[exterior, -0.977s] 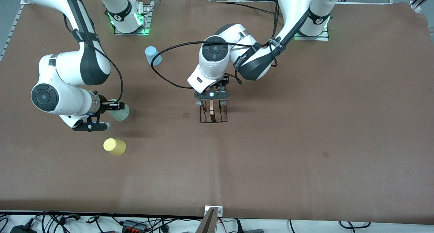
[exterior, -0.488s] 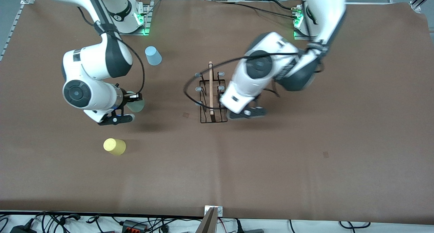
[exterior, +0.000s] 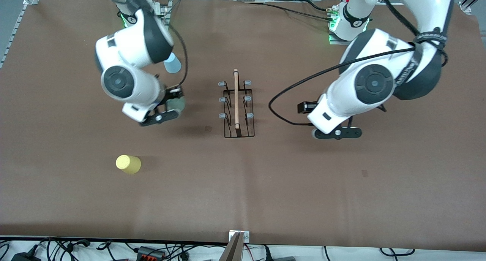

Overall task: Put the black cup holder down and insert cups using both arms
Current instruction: 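Release the rack and retract the left gripper while the right gripper lifts the cup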

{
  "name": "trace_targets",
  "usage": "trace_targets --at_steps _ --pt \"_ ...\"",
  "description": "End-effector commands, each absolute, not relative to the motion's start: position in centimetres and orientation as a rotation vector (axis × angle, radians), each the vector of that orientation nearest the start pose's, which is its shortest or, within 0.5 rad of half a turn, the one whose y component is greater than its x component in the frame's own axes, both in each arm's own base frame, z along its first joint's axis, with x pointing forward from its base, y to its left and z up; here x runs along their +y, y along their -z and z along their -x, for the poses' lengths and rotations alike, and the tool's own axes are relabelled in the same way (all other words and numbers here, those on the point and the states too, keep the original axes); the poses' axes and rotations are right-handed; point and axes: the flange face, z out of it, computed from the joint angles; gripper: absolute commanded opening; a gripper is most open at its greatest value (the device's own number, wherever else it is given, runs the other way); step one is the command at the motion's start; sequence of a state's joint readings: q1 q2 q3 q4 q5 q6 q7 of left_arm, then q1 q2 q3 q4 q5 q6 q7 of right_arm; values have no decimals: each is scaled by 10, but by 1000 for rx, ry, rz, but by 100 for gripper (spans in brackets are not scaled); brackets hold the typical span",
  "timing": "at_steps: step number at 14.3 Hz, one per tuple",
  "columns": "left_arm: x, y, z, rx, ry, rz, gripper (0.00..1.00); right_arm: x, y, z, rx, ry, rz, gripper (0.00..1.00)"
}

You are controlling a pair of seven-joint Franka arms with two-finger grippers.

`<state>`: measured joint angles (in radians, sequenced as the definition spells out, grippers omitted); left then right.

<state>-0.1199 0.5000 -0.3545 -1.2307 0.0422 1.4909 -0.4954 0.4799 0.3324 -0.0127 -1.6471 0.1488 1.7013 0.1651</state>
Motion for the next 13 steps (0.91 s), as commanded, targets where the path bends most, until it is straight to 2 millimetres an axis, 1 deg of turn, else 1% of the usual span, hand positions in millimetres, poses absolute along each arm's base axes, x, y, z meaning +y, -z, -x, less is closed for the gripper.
trace_targets --at_steps 1,3,4,5,6,7,8,9,10,11,12,13 --pt "-200 -527 -615 18 -314 3125 100 342 -409 -522 -379 -489 3041 13" --pt "-144 -562 -613 -13 -229 3118 100 370 -407 -506 -310 -482 3070 13" --pt "-106 -575 -615 -46 -208 3111 100 378 -402 -501 -291 -498 3072 13" --pt "-82 -588 -612 -36 -182 3107 100 384 -398 -497 -287 -516 3062 13" --pt "-68 -591 -607 -18 -193 3101 100 392 -398 -491 -291 -526 3045 13" --pt "-47 -593 -603 -66 -196 3096 100 402 -398 -484 -308 -534 3031 13" --pt "-38 -592 -603 -87 -184 3090 100 410 -394 -480 -324 -523 3033 13" --pt "-37 -588 -602 -97 -193 3081 100 414 -392 -480 -297 -508 3035 13" --pt "-36 -577 -601 -102 -226 3078 100 415 -387 -483 -259 -495 3042 13" --pt "-30 -579 -596 -118 -194 3080 100 418 -382 -483 -241 -492 3044 13" --pt "-29 -573 -586 -118 -189 3079 100 422 -378 -481 -244 -499 3048 13" --pt "-29 -572 -573 -125 -146 3088 100 426 -374 -479 -254 -502 3051 13"
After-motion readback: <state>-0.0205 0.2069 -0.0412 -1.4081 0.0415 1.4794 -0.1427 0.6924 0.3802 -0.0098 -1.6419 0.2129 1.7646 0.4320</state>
